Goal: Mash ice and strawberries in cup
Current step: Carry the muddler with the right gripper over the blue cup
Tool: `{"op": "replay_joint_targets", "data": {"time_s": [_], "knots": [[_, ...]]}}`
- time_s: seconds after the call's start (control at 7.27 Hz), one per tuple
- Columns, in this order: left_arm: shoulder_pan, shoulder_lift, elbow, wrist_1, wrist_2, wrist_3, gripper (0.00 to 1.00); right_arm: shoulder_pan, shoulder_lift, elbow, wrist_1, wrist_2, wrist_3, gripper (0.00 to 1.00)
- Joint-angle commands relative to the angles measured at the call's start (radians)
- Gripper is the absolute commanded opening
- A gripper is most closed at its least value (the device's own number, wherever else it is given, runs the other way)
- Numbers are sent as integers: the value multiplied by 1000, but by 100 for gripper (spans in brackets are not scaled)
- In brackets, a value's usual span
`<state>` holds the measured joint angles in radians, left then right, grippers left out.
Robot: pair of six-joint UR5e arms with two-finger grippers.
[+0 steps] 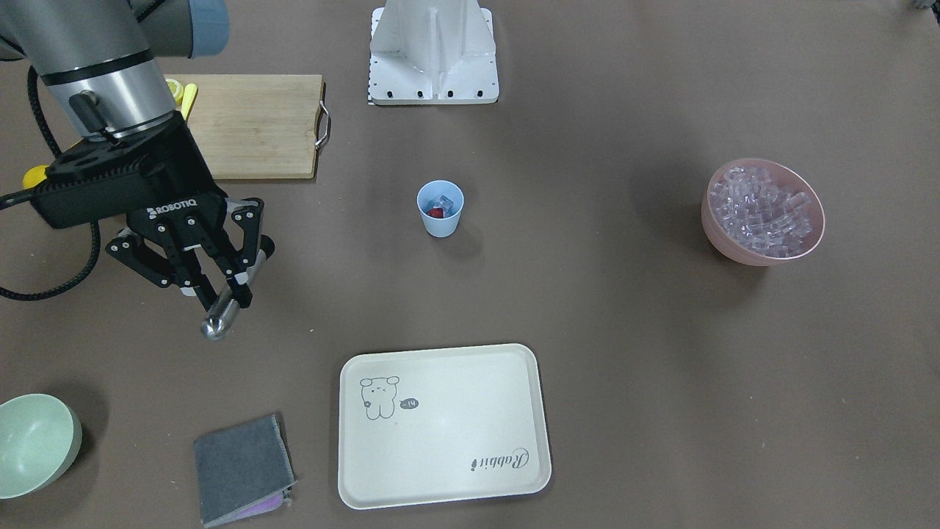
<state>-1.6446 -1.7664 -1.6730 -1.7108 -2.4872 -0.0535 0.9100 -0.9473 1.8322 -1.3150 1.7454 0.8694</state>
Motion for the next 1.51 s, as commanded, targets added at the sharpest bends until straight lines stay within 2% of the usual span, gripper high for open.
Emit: {"op": "replay_joint_targets", "data": {"time_s": [0.0,0.28,0.83,1.38], "knots": [[-1,7,36,-4,-1,-40,98,-129,-4,10,143,-241,29,0],[-6,13,39,-6,1,-98,98,-260,-10,9,325,-476,34,0],[-9,30,47,-6,1,-137,98,-432,-19,-2,601,-699,25,0],[-41,56,41,-7,-2,-138,98,-610,-48,-8,609,-1024,11,0]]}}
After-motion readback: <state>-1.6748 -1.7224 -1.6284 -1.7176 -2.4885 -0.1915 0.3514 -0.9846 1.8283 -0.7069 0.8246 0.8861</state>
